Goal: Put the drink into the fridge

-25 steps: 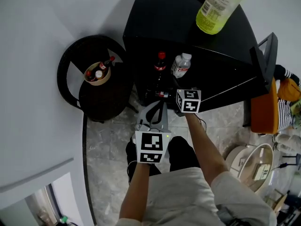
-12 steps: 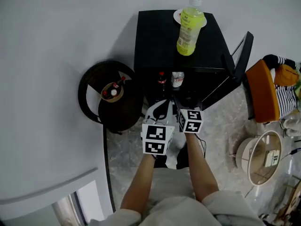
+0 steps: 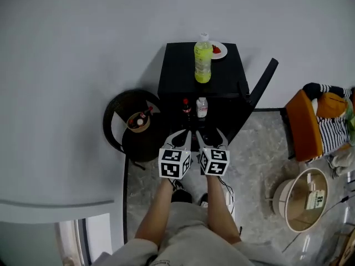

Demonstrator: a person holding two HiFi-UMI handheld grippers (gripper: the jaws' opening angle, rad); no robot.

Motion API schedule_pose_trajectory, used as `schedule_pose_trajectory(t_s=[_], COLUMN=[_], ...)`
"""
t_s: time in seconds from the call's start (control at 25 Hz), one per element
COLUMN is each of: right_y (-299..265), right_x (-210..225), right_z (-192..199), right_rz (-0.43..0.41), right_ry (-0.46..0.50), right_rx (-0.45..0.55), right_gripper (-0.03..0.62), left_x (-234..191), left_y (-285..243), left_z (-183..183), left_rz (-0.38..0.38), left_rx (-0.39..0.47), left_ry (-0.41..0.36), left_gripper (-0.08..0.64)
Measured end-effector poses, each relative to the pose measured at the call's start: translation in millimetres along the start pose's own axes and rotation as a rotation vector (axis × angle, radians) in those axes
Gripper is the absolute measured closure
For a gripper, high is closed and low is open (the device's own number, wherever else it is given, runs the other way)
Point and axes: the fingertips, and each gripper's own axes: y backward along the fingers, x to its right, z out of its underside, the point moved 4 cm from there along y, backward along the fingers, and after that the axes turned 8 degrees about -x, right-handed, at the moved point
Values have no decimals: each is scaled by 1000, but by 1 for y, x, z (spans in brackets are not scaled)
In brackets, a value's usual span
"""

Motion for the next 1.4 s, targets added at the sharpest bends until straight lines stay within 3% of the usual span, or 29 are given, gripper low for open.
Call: schedule_pose_trajectory(t_s=[0.12, 0.48, 0.6, 0.88, 1.24, 1.4], right_y=[19, 54, 65, 81, 96, 99], right_x=[-6, -4, 3, 6, 8, 15], right_z=[-2, 3, 1, -7, -12, -12], right_rz=[2, -41, -6, 3, -57, -69], right_ry=[57, 74, 74, 91, 66, 38], right_rx=[-2, 19, 43, 92, 120, 97], right_gripper=[293, 297, 407, 499, 581, 584], left_x=[12, 34, 33, 39, 56, 64], left_y=[8, 48, 60, 72, 80, 79], left_z=[0, 17, 18, 23, 25, 18], left_rz=[-28, -39, -64, -89, -92, -74], left_rx=[14, 68, 67, 65, 73, 87], left_ry=[25, 100, 83, 46, 38, 26], left_gripper=[552, 552, 552, 552, 552, 551])
